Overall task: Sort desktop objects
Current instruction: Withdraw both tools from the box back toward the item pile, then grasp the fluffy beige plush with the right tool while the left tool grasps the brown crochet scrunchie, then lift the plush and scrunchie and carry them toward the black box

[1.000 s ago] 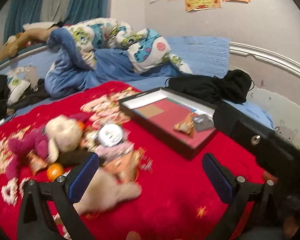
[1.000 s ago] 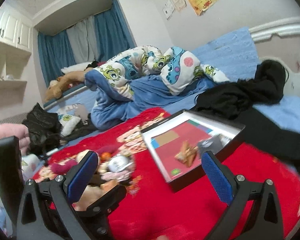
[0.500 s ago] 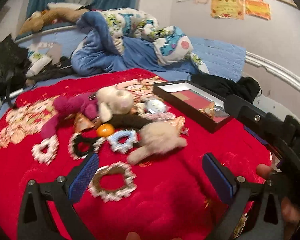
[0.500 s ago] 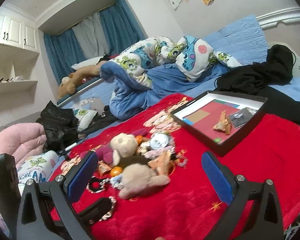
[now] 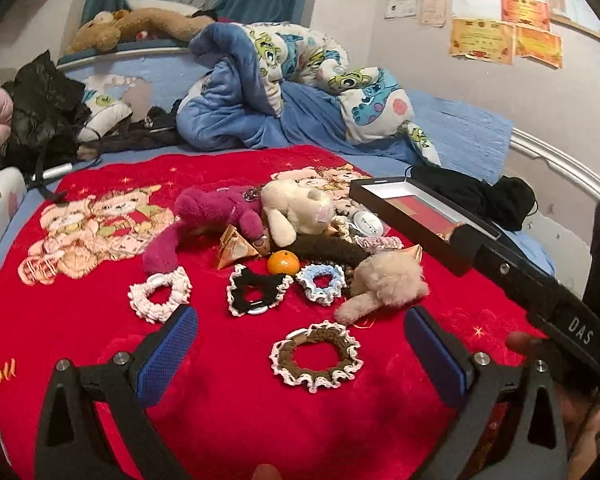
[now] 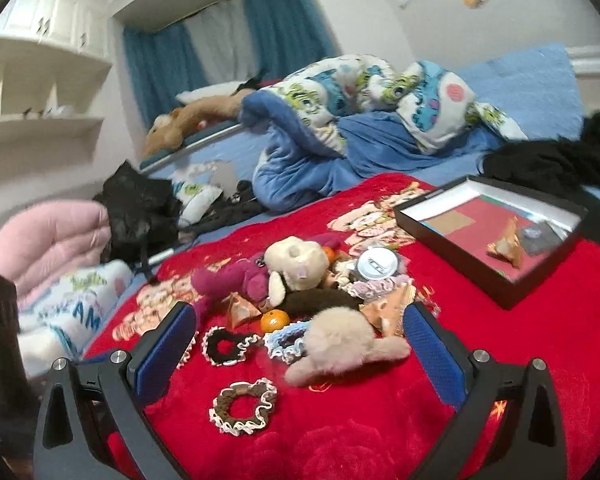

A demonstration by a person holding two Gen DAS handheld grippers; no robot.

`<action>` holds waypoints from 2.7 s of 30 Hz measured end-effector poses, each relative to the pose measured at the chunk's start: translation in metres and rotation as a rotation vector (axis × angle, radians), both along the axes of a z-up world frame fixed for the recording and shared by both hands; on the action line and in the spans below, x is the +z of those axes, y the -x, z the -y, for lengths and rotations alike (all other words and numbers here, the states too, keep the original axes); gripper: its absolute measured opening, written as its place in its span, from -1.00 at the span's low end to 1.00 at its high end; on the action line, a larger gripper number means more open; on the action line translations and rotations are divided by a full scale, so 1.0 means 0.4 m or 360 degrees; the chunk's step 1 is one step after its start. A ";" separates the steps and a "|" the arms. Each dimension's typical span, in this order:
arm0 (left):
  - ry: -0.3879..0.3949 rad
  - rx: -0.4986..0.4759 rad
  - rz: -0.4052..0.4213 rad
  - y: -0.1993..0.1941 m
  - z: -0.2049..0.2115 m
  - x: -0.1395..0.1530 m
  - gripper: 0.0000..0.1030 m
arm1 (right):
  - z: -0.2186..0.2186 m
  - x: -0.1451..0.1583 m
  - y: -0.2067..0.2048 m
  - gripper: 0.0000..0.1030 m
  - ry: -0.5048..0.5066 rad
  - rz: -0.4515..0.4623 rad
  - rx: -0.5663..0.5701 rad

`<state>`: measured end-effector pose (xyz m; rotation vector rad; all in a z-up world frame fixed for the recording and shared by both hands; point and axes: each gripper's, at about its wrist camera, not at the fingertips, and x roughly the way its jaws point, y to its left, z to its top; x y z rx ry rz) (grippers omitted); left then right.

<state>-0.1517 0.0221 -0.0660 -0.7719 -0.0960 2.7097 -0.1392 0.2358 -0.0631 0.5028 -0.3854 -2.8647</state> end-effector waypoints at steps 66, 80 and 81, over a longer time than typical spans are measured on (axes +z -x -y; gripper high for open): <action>0.0307 0.0146 0.0384 0.168 -0.117 -0.243 -0.16 | -0.004 -0.220 0.274 -0.28 0.0048 0.0479 0.0302; 0.0142 0.0167 0.0324 0.133 -0.107 -0.222 -0.84 | 0.041 -0.223 0.264 -0.37 -0.0192 0.0499 0.0224; 0.0123 0.0162 0.0320 0.129 -0.104 -0.218 -0.84 | 0.040 -0.223 0.263 -0.39 -0.0189 0.0495 0.0221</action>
